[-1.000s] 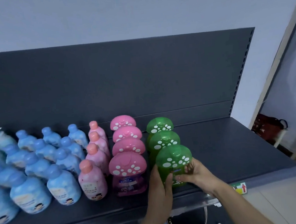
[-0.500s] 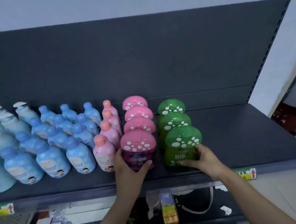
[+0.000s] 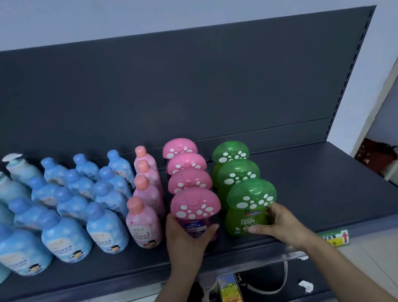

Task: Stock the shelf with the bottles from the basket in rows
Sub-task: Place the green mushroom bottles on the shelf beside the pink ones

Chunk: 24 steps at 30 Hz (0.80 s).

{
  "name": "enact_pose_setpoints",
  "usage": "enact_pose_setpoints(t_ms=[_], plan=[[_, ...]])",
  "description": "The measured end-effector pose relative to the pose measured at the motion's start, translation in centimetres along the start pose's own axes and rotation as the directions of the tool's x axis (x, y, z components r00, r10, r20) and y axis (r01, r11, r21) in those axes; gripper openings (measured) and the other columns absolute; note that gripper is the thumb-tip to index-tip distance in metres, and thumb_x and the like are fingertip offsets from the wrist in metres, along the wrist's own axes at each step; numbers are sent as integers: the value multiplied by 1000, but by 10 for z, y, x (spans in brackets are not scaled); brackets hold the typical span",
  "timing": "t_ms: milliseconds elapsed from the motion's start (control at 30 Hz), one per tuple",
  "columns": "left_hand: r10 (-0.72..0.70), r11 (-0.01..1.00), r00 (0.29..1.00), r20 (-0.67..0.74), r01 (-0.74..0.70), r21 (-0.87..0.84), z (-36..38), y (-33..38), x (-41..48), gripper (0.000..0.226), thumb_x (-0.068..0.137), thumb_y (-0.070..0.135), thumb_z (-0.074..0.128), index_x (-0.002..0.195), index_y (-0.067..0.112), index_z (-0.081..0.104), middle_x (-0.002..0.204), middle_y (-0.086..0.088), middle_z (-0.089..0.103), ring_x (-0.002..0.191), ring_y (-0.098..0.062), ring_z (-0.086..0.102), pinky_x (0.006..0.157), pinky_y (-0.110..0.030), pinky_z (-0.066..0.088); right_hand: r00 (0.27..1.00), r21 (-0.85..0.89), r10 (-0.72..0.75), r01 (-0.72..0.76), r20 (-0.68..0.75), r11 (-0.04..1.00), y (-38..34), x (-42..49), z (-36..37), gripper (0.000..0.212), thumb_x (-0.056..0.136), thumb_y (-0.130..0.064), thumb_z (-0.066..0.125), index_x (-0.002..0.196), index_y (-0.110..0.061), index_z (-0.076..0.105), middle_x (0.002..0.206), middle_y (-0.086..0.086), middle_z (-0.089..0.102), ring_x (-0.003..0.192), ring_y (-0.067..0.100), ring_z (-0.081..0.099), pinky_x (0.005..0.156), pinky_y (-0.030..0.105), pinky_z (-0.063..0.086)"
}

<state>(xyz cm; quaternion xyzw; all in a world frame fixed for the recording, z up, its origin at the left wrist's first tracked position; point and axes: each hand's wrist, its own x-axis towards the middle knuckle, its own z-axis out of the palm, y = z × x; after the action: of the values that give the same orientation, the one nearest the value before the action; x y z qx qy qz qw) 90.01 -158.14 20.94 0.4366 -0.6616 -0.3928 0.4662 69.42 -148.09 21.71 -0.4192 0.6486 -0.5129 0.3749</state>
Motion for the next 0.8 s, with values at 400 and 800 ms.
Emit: enact_pose_setpoints(t_ms=[400, 800], plan=[[1, 1000, 1000, -7, -1, -15, 2, -1, -1, 76, 47, 19, 93, 105, 22, 44, 104, 0, 58, 95, -18, 58, 77, -17, 42, 1000, 32, 5, -5, 9, 999, -1, 1, 3, 44, 66, 8, 76, 103, -10, 60, 101, 1, 71, 96, 11, 67, 82, 20, 52], [-64, 989, 993, 97, 76, -125, -12, 6, -9, 77, 56, 40, 86, 118, 16, 46, 113, 5, 57, 101, -6, 57, 78, -8, 43, 995, 29, 47, -49, 93, 998, -5, -3, -3, 47, 69, 11, 74, 108, -8, 57, 107, 5, 69, 100, 12, 66, 82, 21, 52]])
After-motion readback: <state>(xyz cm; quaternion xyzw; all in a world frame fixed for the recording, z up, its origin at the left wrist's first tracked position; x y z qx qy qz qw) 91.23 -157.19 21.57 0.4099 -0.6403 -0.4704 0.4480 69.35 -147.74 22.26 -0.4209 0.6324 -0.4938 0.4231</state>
